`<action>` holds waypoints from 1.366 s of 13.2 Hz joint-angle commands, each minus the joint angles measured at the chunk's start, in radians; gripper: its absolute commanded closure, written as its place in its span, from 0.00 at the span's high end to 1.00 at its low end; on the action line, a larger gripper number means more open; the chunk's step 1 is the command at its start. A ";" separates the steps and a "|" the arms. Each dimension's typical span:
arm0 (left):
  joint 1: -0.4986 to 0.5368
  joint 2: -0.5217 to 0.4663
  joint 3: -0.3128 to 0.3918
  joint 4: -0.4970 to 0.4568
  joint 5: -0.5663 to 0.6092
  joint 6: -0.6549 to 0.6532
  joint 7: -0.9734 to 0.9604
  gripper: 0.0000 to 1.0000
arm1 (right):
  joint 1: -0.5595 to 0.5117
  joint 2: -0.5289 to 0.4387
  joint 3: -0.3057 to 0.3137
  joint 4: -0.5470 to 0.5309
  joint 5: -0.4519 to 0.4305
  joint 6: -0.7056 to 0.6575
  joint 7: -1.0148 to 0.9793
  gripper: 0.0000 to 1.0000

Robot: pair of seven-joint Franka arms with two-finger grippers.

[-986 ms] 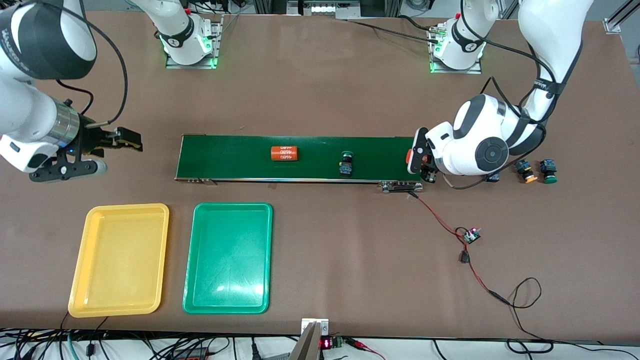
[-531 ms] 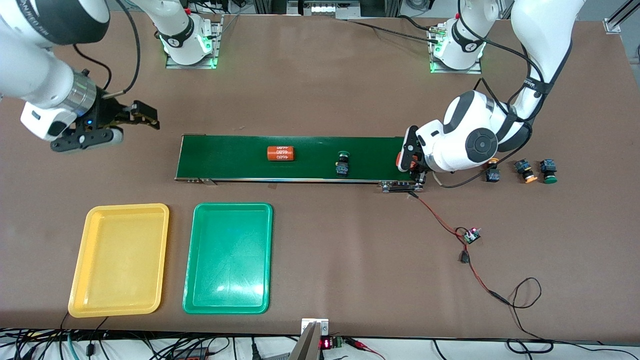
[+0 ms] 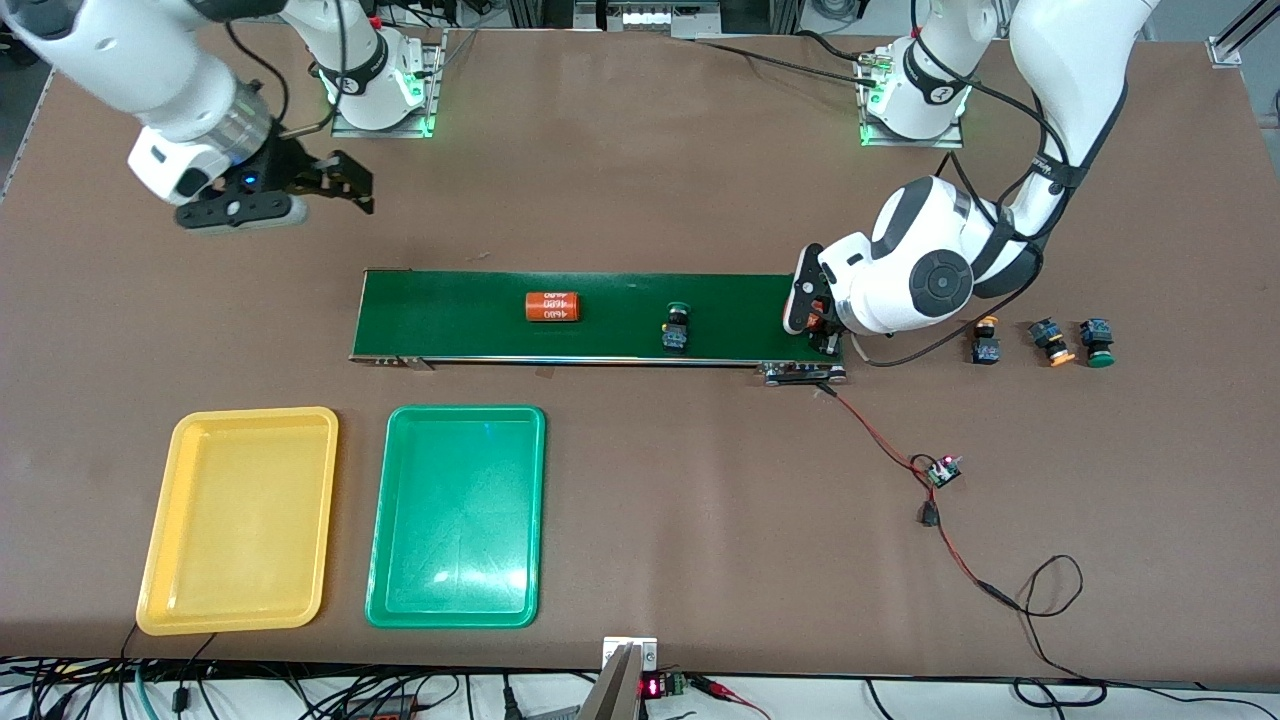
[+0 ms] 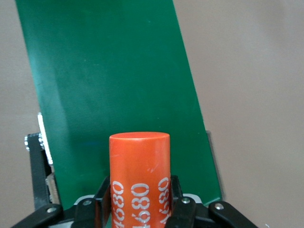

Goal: Sort buttons by color to trays
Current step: 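Lower the cylinder onto the belt and open the left gripper, then reach the left gripper to the buttons while the right gripper approaches the belt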

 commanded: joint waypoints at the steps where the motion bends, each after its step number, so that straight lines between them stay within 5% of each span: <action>1: -0.017 -0.021 -0.002 -0.034 -0.025 0.058 -0.022 0.00 | 0.006 -0.023 0.028 -0.028 0.011 0.051 0.040 1.00; 2: -0.020 -0.022 -0.004 -0.034 -0.025 0.058 -0.023 0.31 | 0.007 -0.016 0.034 -0.028 0.012 0.064 0.060 1.00; 3: -0.020 -0.028 -0.004 -0.036 -0.025 0.056 -0.019 0.99 | 0.006 -0.011 0.046 -0.028 0.013 0.074 0.070 1.00; 10: 0.062 -0.223 -0.013 -0.019 -0.030 -0.089 -0.008 1.00 | 0.001 0.020 0.054 -0.025 0.013 0.073 0.056 1.00; 13: 0.251 -0.202 -0.005 0.039 -0.031 -0.086 -0.013 1.00 | -0.003 0.030 0.054 -0.024 0.073 0.074 0.059 1.00; 18: 0.399 -0.121 0.056 0.046 0.044 -0.004 -0.007 1.00 | -0.003 0.052 0.052 -0.025 0.115 0.096 0.068 1.00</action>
